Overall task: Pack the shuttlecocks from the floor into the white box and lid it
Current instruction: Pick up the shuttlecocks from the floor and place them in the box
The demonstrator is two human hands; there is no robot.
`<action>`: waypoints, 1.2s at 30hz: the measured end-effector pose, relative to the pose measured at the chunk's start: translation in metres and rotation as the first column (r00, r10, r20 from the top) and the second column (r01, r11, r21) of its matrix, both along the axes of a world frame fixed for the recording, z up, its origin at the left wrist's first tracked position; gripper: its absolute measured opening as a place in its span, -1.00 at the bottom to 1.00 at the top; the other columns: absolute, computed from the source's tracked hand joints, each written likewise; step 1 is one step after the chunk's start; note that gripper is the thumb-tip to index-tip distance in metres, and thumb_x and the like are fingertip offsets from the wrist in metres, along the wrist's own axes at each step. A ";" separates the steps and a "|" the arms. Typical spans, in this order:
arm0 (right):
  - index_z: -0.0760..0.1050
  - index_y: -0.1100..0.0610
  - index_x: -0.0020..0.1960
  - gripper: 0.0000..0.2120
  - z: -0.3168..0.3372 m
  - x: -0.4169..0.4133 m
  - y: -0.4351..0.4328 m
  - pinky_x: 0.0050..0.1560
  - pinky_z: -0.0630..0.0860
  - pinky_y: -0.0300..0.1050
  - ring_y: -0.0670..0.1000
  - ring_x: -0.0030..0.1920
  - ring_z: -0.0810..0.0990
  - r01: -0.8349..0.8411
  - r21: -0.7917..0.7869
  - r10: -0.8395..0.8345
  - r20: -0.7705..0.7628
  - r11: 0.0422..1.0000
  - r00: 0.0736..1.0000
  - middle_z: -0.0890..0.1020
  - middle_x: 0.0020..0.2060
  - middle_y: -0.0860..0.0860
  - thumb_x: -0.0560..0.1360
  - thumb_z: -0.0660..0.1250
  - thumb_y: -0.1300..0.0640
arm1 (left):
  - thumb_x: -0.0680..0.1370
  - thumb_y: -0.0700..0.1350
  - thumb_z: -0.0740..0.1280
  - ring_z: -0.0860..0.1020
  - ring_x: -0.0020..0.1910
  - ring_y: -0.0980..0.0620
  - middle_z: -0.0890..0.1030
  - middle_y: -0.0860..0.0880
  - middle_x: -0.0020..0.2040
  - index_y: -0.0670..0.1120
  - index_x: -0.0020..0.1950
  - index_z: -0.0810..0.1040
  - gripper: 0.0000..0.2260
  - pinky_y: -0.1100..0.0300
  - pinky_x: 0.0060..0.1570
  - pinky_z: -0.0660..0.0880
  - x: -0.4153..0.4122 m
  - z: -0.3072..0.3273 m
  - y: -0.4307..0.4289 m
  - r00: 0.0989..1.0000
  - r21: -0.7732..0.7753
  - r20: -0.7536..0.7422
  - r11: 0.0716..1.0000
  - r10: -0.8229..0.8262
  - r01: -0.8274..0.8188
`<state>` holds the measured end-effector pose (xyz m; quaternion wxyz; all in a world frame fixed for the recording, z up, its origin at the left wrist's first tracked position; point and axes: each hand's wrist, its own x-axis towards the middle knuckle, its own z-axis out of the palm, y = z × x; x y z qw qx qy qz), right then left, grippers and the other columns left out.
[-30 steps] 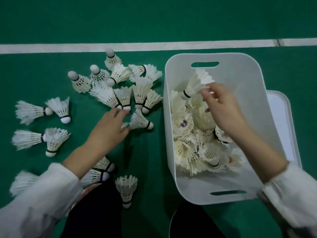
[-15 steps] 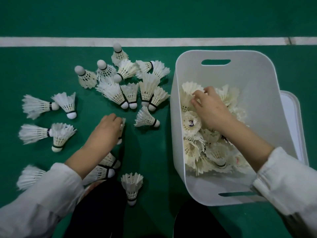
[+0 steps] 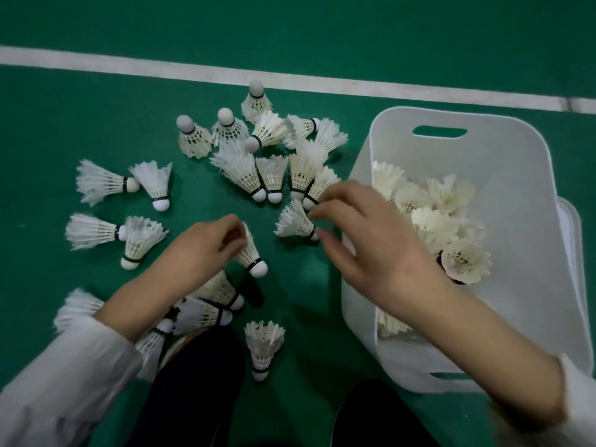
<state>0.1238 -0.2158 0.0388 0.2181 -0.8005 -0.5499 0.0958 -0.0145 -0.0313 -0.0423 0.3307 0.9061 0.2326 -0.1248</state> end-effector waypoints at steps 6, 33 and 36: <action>0.36 0.24 0.32 -0.54 -0.030 -0.027 0.021 0.24 0.43 0.08 0.20 0.22 0.46 -0.179 -0.188 0.146 -0.173 0.966 0.974 0.45 0.26 0.15 0.44 0.34 0.24 | 0.50 -0.12 0.36 0.54 -0.18 0.15 0.55 0.11 -0.20 -0.03 -0.03 0.35 -0.81 0.31 -0.15 0.47 -0.003 0.034 -0.012 0.978 -0.139 0.208 0.990 0.028 0.001; 0.49 0.14 -0.07 -0.95 -0.055 -0.010 0.038 -0.06 0.50 0.02 -0.01 -0.16 0.54 -0.091 -0.195 0.024 -0.321 0.977 0.947 0.42 -0.10 -0.11 0.48 0.33 0.17 | 0.58 -0.16 0.23 0.37 0.21 -0.18 0.49 -0.24 0.16 -0.24 0.15 0.47 -0.79 -0.01 0.22 0.29 -0.021 -0.045 0.126 0.925 0.298 0.111 0.876 0.363 -0.379; 0.49 0.14 -0.07 -0.94 -0.054 -0.009 0.037 -0.05 0.49 0.00 -0.01 -0.15 0.54 -0.088 -0.195 0.023 -0.313 0.977 0.950 0.42 -0.11 -0.10 0.48 0.33 0.18 | 0.57 -0.11 0.25 0.42 0.09 -0.11 0.52 -0.16 0.05 -0.19 0.03 0.49 -0.84 0.05 0.09 0.33 -0.022 -0.036 0.114 0.935 0.256 0.175 0.903 0.309 -0.346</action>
